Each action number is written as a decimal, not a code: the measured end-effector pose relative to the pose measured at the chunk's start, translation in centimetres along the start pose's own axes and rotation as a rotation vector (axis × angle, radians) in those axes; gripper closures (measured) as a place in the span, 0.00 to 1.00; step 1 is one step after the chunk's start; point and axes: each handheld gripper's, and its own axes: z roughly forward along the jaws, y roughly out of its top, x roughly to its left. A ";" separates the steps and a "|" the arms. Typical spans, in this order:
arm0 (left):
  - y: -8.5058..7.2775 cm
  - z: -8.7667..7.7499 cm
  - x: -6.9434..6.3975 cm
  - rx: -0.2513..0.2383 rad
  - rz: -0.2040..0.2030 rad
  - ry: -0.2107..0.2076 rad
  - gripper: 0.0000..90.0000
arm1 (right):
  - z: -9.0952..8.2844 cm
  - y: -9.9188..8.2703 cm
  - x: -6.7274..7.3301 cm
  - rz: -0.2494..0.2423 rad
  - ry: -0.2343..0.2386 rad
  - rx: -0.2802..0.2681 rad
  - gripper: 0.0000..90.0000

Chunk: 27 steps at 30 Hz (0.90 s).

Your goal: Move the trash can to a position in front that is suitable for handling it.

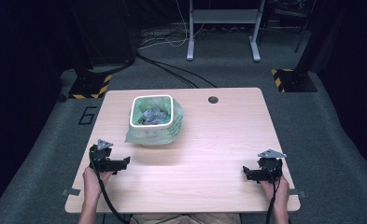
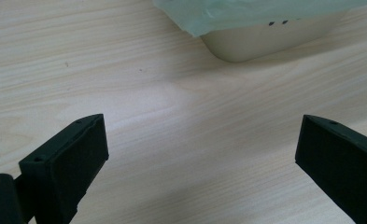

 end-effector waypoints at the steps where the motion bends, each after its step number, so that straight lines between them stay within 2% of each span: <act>1: 0.0 0.0 0.0 0.000 0.000 0.000 0.02 | 0.0 0.0 0.0 0.000 0.000 0.000 0.00; 12: 1.7 -0.5 0.2 -0.002 0.001 -0.026 0.02 | 0.0 0.0 0.0 0.002 -0.002 0.000 0.00; 27: 4.8 -0.5 1.2 -0.003 -0.015 -0.093 0.02 | 0.0 0.0 0.0 0.002 -0.002 0.000 0.00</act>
